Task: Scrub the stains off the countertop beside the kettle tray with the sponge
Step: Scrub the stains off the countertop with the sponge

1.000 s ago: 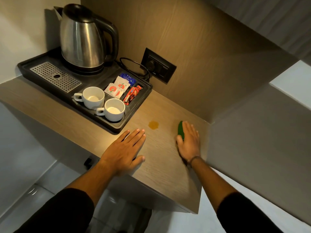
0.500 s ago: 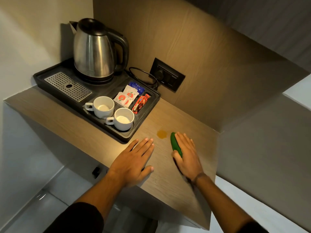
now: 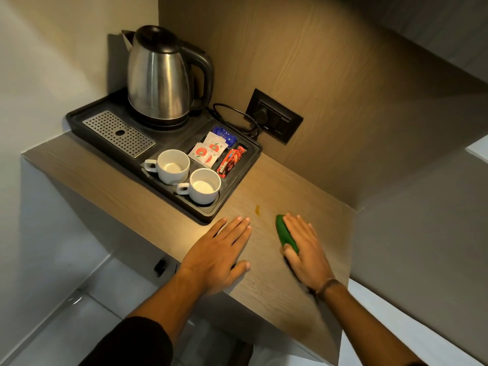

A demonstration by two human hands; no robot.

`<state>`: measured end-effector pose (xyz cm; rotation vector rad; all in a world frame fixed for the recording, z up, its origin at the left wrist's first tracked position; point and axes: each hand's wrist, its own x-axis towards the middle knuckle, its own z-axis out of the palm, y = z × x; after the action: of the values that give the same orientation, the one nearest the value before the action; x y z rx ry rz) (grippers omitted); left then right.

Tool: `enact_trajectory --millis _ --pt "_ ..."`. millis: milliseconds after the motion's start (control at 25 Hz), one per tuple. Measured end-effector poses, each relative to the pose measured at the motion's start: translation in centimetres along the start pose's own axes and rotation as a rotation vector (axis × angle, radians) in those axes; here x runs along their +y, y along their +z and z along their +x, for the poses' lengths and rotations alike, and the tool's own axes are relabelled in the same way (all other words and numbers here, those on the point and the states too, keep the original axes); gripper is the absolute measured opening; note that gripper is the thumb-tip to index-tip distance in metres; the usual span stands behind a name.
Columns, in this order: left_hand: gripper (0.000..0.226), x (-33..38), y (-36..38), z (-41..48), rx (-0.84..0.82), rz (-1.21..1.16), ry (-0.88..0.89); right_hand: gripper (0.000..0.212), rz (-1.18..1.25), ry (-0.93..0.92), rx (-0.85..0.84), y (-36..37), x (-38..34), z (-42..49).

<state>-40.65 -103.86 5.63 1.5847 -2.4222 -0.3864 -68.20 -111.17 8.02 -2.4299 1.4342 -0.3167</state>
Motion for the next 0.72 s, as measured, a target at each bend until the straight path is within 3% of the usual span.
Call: enact_trajectory --millis 120,240,360,480,560,720 --pt "0.080 -0.2 0.2 0.1 0.007 0.002 -0.002 0.070 -0.016 0.151 0.035 -1.4 -0.4 6.7" --pt "0.080 -0.2 0.4 0.2 0.024 -0.007 0.006 0.071 -0.023 -0.015 -0.051 0.7 -4.2 9.1" --pt "0.081 -0.1 0.2 0.1 0.008 -0.007 -0.003 0.074 -0.039 -0.197 -0.152 0.6 -1.9 3.6" --pt "0.081 -0.1 0.1 0.1 0.002 0.004 0.003 0.073 -0.025 -0.127 -0.106 -1.6 0.8 4.2" --pt "0.081 -0.1 0.0 0.1 -0.004 0.013 0.003 0.072 -0.025 -0.027 -0.069 -1.4 -1.3 8.5" --pt "0.080 0.0 0.1 0.1 -0.001 0.011 0.004 0.071 -0.010 -0.167 -0.124 1.1 -6.0 9.2"
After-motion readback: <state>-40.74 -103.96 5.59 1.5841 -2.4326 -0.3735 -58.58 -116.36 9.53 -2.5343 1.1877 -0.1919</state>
